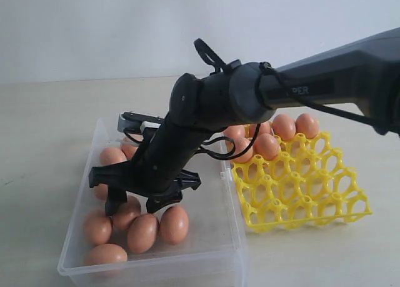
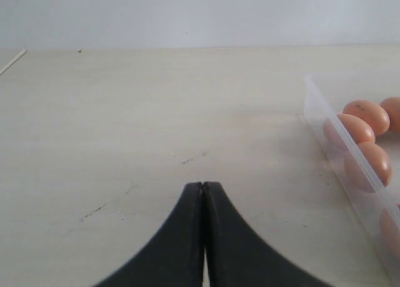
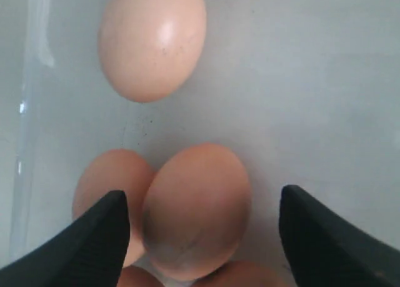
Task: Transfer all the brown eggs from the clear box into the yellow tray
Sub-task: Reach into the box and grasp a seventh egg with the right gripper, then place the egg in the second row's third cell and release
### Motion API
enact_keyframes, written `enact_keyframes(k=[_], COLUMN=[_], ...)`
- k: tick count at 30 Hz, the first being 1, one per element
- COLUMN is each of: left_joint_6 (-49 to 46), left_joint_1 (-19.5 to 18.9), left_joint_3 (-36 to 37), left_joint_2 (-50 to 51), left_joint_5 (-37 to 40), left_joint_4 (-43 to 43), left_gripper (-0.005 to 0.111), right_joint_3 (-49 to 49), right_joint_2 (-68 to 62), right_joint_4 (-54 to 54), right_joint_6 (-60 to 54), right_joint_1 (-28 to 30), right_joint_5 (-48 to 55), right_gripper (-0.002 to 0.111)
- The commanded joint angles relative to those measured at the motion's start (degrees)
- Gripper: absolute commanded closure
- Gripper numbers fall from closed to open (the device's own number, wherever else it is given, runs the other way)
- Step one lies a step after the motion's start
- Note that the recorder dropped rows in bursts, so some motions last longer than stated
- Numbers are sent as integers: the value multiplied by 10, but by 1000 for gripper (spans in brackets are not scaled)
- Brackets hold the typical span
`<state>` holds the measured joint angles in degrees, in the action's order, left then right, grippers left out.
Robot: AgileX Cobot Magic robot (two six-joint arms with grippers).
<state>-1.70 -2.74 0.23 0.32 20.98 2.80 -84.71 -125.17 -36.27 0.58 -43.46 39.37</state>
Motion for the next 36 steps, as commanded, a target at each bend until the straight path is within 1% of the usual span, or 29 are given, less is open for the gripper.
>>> enact_keyframes(k=[1,2,4,5,7,9,11,13,15,19,21,22,26,27,30,36], left_joint_6=[0,0,0,0,0,0,0,0,0,0,0,0,0,0,0,0], left_joint_1=[5,5,5,5,5,5,5,5,5,5,5,5,5,5,5,5], left_joint_3=[-2,-2,-2,-2,-2,-2,-2,-2,-2,-2,-2,-2,-2,-2,-2,-2], left_joint_2=[-3,-3,-3,-3,-3,-3,-3,-3,-3,-3,-3,-3,-3,-3,-3,-3], left_joint_5=[-7,-7,-7,-7,-7,-7,-7,-7,-7,-7,-7,-7,-7,-7,-7,-7], left_joint_4=[3,3,3,3,3,3,3,3,3,3,3,3,3,3,3,3], left_gripper=[107,107,107,107,107,107,107,107,107,107,107,107,107,107,107,107], right_joint_3=[-15,-22,-34,-41,-47,-48,-45,-24,18,137,205,270,371,412,457,466], right_joint_2=[-16,-19,-20,-20,-19,-13,3,30,72,163,204,245,305,325,336,304], right_joint_4=[-1,-1,3,9,16,35,79,122,176,267,296,305,304,304,307,325], right_joint_6=[-14,-14,-14,-14,-16,-16,-16,-15,-12,38,46,46,42,33,10,5], right_joint_1=[-11,-12,-12,-12,-12,-12,-10,-6,2,30,50,76,131,161,209,274], right_joint_5=[-26,-23,-22,-22,-19,-21,-38,-76,-144,-298,-371,-445,-548,-582,-618,-624], right_gripper=[46,52,69,85,108,108,108,108,108,108,108,108,108,108,108,108])
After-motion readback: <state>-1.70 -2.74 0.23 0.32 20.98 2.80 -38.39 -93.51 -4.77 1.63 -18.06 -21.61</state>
